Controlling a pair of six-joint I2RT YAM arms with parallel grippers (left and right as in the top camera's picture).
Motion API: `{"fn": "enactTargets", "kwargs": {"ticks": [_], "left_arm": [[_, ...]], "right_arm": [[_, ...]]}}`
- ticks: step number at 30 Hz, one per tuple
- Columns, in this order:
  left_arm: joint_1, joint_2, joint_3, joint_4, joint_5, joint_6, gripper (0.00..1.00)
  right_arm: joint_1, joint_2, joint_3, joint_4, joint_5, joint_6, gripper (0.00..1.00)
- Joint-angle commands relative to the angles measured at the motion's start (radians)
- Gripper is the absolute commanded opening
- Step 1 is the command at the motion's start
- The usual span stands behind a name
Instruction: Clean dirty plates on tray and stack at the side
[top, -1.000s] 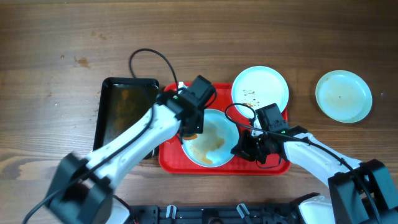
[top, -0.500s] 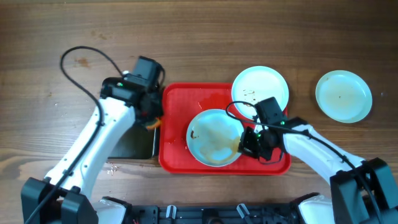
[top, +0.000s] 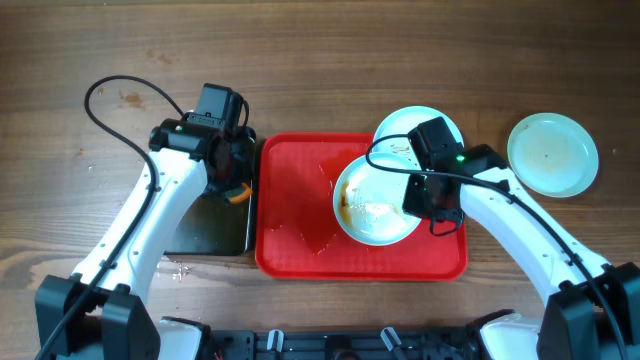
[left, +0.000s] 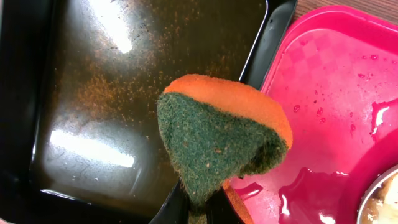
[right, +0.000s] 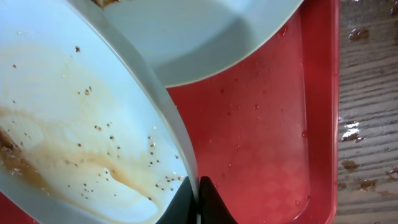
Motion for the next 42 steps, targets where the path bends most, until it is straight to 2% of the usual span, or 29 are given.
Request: {"fn": "enactTargets", "kwargs": {"ticks": [1, 5, 9, 12, 14, 18, 26, 30, 36, 42], "left_arm": [[0.005, 0.011, 0.014, 0.002, 0.034, 0.016, 0.04], [0.004, 0.011, 0.014, 0.003, 0.160, 0.028, 0.04], [-0.006, 0.011, 0.014, 0.003, 0.491, 0.185, 0.04], [-0.041, 0.011, 0.014, 0.031, 0.723, 0.204, 0.04], [-0.083, 0.015, 0.013, 0.073, 0.801, 0.194, 0.04], [-0.202, 0.134, 0.011, 0.175, 0.804, 0.061, 0.04], [-0.318, 0.348, 0.011, 0.432, 0.773, 0.003, 0.04], [-0.334, 0.420, 0.011, 0.457, 0.650, 0.019, 0.04], [-0.332, 0.447, 0.011, 0.506, 0.428, 0.106, 0.04], [-0.334, 0.447, 0.011, 0.620, 0.350, 0.170, 0.04]], "right_arm": [[-0.002, 0.004, 0.022, 0.018, 0.032, -0.030, 0.05], [-0.001, 0.004, 0.022, 0.037, 0.032, -0.056, 0.04], [-0.002, 0.004, 0.022, 0.056, 0.046, -0.069, 0.05], [-0.002, 0.004, 0.022, 0.060, 0.048, -0.085, 0.05], [-0.002, 0.004, 0.022, 0.060, 0.052, -0.085, 0.04], [-0.002, 0.004, 0.022, 0.059, 0.056, -0.089, 0.05], [-0.002, 0.004, 0.022, 0.047, 0.055, -0.097, 0.05], [-0.002, 0.004, 0.022, 0.034, 0.055, -0.105, 0.05], [-0.002, 0.004, 0.022, 0.022, 0.055, -0.109, 0.05], [-0.002, 0.004, 0.022, 0.014, 0.055, -0.111, 0.05]]}}
